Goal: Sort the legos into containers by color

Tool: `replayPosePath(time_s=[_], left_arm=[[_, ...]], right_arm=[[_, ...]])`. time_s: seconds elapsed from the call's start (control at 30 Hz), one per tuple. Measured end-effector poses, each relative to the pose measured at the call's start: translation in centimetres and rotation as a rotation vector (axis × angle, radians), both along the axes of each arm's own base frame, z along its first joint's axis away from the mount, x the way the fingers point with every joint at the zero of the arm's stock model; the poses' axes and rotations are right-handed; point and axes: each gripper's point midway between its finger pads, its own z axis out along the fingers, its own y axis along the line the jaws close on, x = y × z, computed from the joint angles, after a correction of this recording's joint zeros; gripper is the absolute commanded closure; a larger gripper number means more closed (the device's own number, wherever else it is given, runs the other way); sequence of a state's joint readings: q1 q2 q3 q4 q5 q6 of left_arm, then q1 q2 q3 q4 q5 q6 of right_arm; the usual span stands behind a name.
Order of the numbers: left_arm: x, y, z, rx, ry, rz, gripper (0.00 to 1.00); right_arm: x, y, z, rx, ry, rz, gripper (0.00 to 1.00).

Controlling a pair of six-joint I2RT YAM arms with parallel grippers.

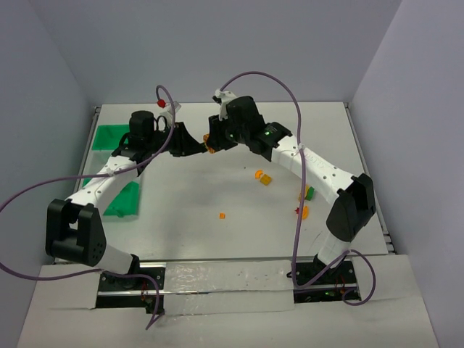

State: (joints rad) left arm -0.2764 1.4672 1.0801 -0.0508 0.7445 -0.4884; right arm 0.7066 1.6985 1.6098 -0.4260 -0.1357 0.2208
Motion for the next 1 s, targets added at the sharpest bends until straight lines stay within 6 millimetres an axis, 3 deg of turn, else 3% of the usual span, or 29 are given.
replayPosePath(time_s=[0.17,0.23,0.5,0.63,0.77,0.9,1.0], left_arm=[[0.0,-0.1,0.2,-0.013,0.0,-0.006,0.86],[0.1,-0.1,0.1,-0.016,0.008,-0.004,1.0],[0.3,-0.1,-0.7,-0.008,0.032,0.006,1.0],[1.5,1.9,-2.4,0.087,0.034,0.086,1.0],[5.9,8.1,-3.9,0.249,0.029,0.289,1.0],[11.4,17.8,-4.3,0.431,0.022,0.536,1.0],[13.6,24.5,-4.6,0.532,0.041,0.663,1.0]], right_arm=[[-0.1,0.1,-0.1,-0.009,-0.006,0.001,1.0],[-0.2,0.1,-0.1,-0.011,-0.008,0.001,1.0],[-0.2,0.1,-0.2,-0.027,-0.015,-0.005,1.0],[0.1,-0.3,-0.1,-0.042,-0.032,-0.017,1.0],[0.5,-1.4,0.6,-0.043,-0.06,-0.038,1.0],[1.0,-3.0,1.3,-0.042,-0.081,-0.069,1.0],[1.5,-3.8,1.1,-0.048,-0.082,-0.086,1.0]])
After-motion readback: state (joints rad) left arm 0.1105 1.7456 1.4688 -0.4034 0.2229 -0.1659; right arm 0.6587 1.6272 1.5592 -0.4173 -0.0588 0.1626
